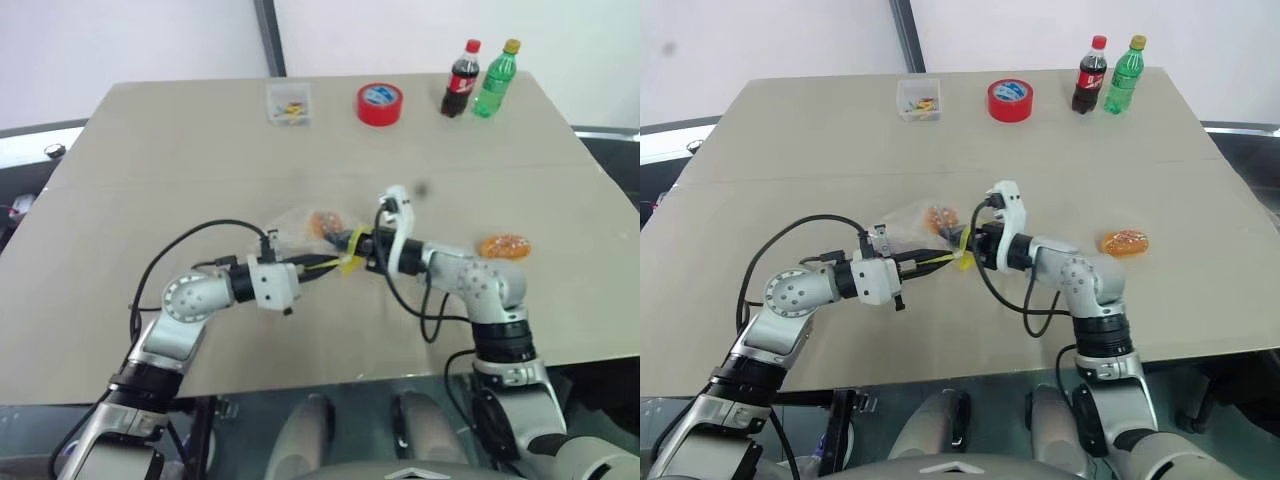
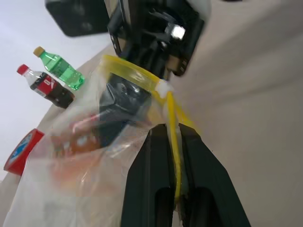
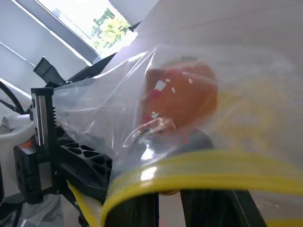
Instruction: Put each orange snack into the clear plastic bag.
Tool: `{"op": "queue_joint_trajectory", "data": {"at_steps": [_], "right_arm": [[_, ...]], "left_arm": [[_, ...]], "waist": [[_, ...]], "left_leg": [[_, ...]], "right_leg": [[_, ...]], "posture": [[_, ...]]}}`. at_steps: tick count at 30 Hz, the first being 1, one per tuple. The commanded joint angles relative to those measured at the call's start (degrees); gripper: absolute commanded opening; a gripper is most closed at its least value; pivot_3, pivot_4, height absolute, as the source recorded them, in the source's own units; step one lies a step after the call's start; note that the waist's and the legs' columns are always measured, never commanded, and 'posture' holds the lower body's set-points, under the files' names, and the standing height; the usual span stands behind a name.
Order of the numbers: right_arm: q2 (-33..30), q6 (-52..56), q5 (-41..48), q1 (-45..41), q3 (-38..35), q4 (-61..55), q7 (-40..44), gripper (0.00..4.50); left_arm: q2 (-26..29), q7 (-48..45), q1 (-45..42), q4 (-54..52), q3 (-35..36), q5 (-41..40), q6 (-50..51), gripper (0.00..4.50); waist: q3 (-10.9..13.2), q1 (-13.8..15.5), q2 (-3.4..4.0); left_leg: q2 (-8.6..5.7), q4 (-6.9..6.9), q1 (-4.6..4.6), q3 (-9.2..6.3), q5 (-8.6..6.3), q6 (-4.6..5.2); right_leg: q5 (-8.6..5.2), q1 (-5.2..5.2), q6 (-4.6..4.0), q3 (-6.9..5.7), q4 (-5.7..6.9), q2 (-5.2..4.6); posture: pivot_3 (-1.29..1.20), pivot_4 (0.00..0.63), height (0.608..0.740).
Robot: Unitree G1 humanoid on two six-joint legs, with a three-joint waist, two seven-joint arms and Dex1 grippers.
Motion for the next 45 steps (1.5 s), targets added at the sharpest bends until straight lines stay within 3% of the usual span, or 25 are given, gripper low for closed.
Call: {"op": "queue_joint_trajectory", "data": {"at_steps": [1,5,13,16,18,19,25,31,34,38,41,45], "right_arm": [[1.43,-3.27,-0.11,-0.74,-3.34,0.37,-4.49,2.06],[0.82,-11.81,-5.62,-1.83,-5.22,1.98,-11.03,3.92],[-8.32,-28.07,-20.38,0.07,2.78,0.17,-11.84,3.92],[-14.12,-27.61,-20.97,2.47,4.17,-6.26,-7.5,3.92],[-17.89,-25.68,-20.61,4.86,4.55,-11.59,-5.32,3.92],[-19.01,-24.51,-20.54,5.91,4.03,-13.66,-5.71,4.45],[-20.62,-14.31,-23.21,14.77,-0.82,-28.16,-15.01,4.48],[-19.38,4.72,-24.32,20.55,-9.86,-41.22,-22.65,4.48],[-13.39,15.18,-28.87,18.95,-13.32,-44.31,-30.61,4.48],[-2.18,24.59,-30.09,12.52,-19.48,-44.32,-33.94,4.48],[7.7,29.08,-31.59,4.32,-29.12,-42.54,-36.18,4.48],[10.81,29.32,-32.33,-1.69,-35.26,-39.35,-37.24,4.48]], "left_arm": [[-0.59,1.54,-0.54,0.04,1.79,-1.62,2.15,0.0],[-1.89,2.64,-2.69,3.19,3.81,-4.48,7.61,0.0],[-6.08,2.36,-12.51,12.73,5.48,-7.63,14.17,0.0],[-7.71,2.59,-15.25,16.16,6.45,-9.24,18.27,0.0],[-7.88,2.05,-15.58,16.66,6.82,-9.64,19.47,0.0],[-7.93,1.9,-15.56,16.72,7.0,-9.6,19.49,0.0],[-8.21,1.38,-14.07,15.08,6.92,-8.13,16.66,0.0],[-8.11,1.61,-12.48,12.39,5.79,-5.66,14.11,0.0],[-8.86,2.22,-12.5,11.31,5.51,-5.44,14.69,0.0],[-9.44,2.16,-12.53,11.0,5.26,-5.12,15.04,0.0],[-9.5,1.85,-12.61,11.04,5.22,-4.91,15.04,0.0],[-9.42,1.83,-12.65,10.86,5.29,-4.72,15.32,0.0]], "waist": [[0.0,0.18,0.0],[0.0,0.17,0.0],[0.0,-0.05,-0.01],[0.0,0.09,-0.01],[0.0,0.04,-0.01],[0.0,-0.04,-0.01],[0.0,0.15,-0.02],[0.0,0.49,-0.02],[-0.01,0.5,-0.03],[-0.01,0.06,-0.01],[-0.01,0.08,0.01],[-0.02,0.79,0.01]], "left_leg": [[-0.03,0.01,-0.01,0.0,0.0,0.0],[-0.05,0.02,-0.01,-0.01,0.0,0.0],[-0.08,0.03,0.0,0.02,0.0,0.0],[-0.1,0.04,-0.03,0.03,0.0,-0.01],[-0.12,0.04,-0.07,0.01,0.0,0.0],[-0.11,0.04,-0.08,0.01,0.0,0.0],[-0.03,0.01,-0.07,0.02,0.0,0.0],[-0.04,0.05,-0.07,0.01,0.0,0.0],[-0.05,0.05,-0.05,-0.01,0.0,0.0],[-0.04,0.04,0.03,0.03,0.0,0.0],[-0.04,0.06,0.08,0.04,0.01,-0.01],[-0.15,0.09,0.0,-0.07,0.01,-0.01]], "right_leg": [[0.0,0.0,0.0,0.0,0.0,-0.02],[0.0,0.0,0.0,0.0,0.0,-0.03],[0.0,-0.01,0.01,-0.01,0.04,0.0],[0.0,-0.01,0.01,0.01,0.01,-0.02],[0.0,-0.01,0.01,0.0,-0.06,-0.03],[-0.01,-0.01,0.02,0.0,-0.08,-0.03],[-0.01,0.0,0.01,0.0,-0.09,0.0],[-0.01,0.01,0.01,0.02,-0.07,-0.05],[-0.01,0.01,0.01,0.01,-0.04,-0.03],[-0.01,0.01,0.01,0.06,0.11,0.0],[-0.01,-0.01,0.01,0.08,0.22,0.01],[-0.01,0.01,0.01,-0.02,0.14,-0.06]], "posture": [[0.0,0.15,0.736],[0.0,0.15,0.736],[0.0,0.15,0.736],[0.0,0.15,0.736],[0.0,0.15,0.736],[0.0,0.15,0.736],[0.0,0.15,0.736],[0.0,0.15,0.736],[0.0,0.15,0.736],[0.0,0.15,0.736],[0.0,0.15,0.736],[0.0,0.15,0.736]]}}
